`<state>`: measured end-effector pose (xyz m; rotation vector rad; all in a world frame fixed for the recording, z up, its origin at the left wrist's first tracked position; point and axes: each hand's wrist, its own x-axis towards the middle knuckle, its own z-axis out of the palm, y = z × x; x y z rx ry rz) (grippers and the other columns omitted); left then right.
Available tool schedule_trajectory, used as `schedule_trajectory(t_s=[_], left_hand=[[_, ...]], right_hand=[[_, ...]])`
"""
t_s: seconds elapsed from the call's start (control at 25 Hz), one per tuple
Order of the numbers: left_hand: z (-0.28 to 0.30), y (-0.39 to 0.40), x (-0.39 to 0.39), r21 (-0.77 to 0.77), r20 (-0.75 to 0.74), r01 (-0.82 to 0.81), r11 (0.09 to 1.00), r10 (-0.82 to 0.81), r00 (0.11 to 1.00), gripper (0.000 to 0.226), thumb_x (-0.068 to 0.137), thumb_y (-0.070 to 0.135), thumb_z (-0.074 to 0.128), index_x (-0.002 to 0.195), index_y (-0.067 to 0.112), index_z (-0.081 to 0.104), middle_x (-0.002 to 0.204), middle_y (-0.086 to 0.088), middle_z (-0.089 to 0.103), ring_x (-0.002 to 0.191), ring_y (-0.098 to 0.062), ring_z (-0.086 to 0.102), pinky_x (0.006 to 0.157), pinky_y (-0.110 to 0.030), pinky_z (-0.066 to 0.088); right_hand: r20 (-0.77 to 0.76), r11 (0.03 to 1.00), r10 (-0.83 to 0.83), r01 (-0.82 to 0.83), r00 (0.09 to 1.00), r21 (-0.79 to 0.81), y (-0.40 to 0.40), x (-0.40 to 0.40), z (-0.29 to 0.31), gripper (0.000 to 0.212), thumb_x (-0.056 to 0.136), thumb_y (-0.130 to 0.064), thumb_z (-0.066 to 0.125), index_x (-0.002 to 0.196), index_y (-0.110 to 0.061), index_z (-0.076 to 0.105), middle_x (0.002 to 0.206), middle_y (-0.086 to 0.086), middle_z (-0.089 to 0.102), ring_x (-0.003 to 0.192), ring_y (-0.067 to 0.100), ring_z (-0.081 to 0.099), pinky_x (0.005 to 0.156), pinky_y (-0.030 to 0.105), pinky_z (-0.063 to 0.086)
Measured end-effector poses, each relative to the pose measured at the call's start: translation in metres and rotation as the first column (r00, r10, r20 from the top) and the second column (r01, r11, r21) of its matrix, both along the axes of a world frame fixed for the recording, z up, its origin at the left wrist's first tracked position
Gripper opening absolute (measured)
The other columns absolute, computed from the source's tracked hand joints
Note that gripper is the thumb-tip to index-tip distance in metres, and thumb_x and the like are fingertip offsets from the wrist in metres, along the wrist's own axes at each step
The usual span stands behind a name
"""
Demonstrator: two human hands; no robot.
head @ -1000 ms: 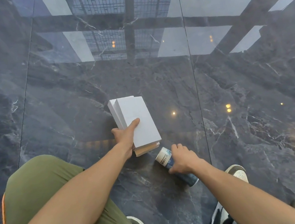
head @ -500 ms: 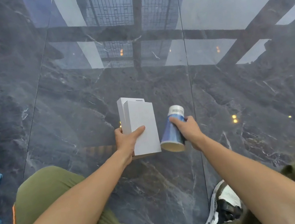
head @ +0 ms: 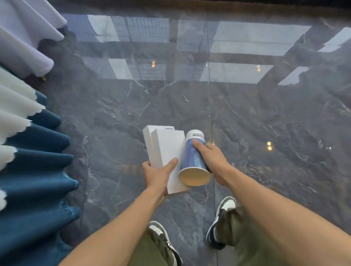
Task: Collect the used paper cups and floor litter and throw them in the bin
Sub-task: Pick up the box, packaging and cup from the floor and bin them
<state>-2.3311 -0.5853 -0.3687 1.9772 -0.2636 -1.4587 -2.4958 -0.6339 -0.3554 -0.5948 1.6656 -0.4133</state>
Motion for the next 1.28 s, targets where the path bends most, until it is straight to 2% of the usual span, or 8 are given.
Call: schedule_trajectory(t_s=[0.12,0.2,0.32,0.4,0.56,0.76,1.08,1.28], left_hand=[[0.078,0.028,0.016,0.033,0.001,-0.034,0.999,0.034,0.999,0.067,0.075,0.023,0.091,0.118,0.014,0.04,0.114,-0.005,0.063,0.101,-0.025,0.066,0.082,-0.04,0.057],[0.127,0.048,0.032,0.046,-0.016,-0.084,0.995,0.085,0.996,0.064,0.077,0.02,0.09,0.118,0.013,0.04,0.103,0.002,0.061,0.095,-0.022,0.064,0.072,-0.032,0.053],[0.173,0.076,0.058,0.054,-0.018,-0.134,0.99,0.135,0.991,0.067,0.075,0.021,0.09,0.12,0.011,0.041,0.099,0.001,0.061,0.092,-0.022,0.065,0.072,-0.034,0.056],[0.194,0.102,0.082,0.079,-0.017,-0.177,0.981,0.179,0.984,0.069,0.073,0.023,0.091,0.119,0.01,0.041,0.098,0.001,0.061,0.087,-0.019,0.065,0.073,-0.032,0.054],[0.21,0.153,0.121,0.093,-0.004,-0.313,0.945,0.315,0.949,0.075,0.067,0.028,0.094,0.12,0.009,0.044,0.105,-0.006,0.067,0.088,-0.018,0.068,0.087,-0.041,0.059],[0.216,0.224,0.141,0.104,-0.005,-0.427,0.898,0.43,0.903,0.076,0.066,0.033,0.095,0.12,0.011,0.046,0.108,-0.006,0.068,0.087,-0.017,0.068,0.081,-0.04,0.058],[0.246,0.369,0.143,0.112,0.044,-0.622,0.775,0.621,0.782,0.081,0.068,0.04,0.093,0.119,0.013,0.036,0.119,-0.011,0.063,0.103,-0.032,0.066,0.095,-0.048,0.057],[0.261,0.449,0.143,0.078,0.098,-0.629,0.774,0.622,0.777,0.074,0.071,0.034,0.092,0.114,0.013,0.036,0.118,-0.015,0.063,0.102,-0.037,0.066,0.095,-0.052,0.057]], right_hand=[[-0.088,0.996,0.091,-0.091,0.992,-0.002,0.019,0.027,0.088,0.068,0.088,-0.061,0.061,0.14,-0.021,0.044,0.123,0.005,0.066,0.098,0.02,0.071,0.085,0.042,0.061],[-0.148,0.985,0.165,-0.17,0.975,-0.025,0.035,0.048,0.141,0.067,0.084,-0.066,0.057,0.135,-0.023,0.049,0.12,0.004,0.067,0.099,0.02,0.07,0.09,0.047,0.06],[-0.207,0.963,0.238,-0.258,0.949,-0.073,0.057,0.081,0.188,0.054,0.084,-0.063,0.051,0.109,-0.02,0.07,0.112,0.008,0.067,0.094,0.019,0.068,0.082,0.038,0.059],[-0.165,0.947,0.293,-0.31,0.942,-0.087,0.079,0.112,0.221,0.033,0.093,-0.041,0.05,0.087,-0.016,0.069,0.099,0.008,0.065,0.081,0.018,0.059,0.066,0.029,0.049],[-0.071,0.922,0.371,-0.376,0.926,-0.089,0.127,0.154,0.257,0.028,0.094,-0.031,0.057,0.117,-0.017,0.053,0.109,0.006,0.064,0.087,0.015,0.064,0.07,0.031,0.052],[-0.089,0.852,0.497,-0.505,0.863,-0.137,0.183,0.181,0.272,0.023,0.096,-0.041,0.06,0.11,-0.023,0.057,0.11,0.012,0.068,0.09,0.019,0.068,0.072,0.031,0.055],[0.135,0.625,0.781,-0.765,0.61,-0.158,0.296,0.189,0.306,0.065,0.091,-0.057,0.058,0.148,-0.028,0.05,0.142,-0.004,0.058,0.121,0.013,0.061,0.096,0.032,0.051],[0.142,0.504,0.862,-0.855,0.487,-0.122,0.385,0.187,0.311,0.092,0.079,-0.053,0.08,0.148,-0.026,0.027,0.122,-0.006,0.059,0.096,0.009,0.071,0.068,0.018,0.057]])
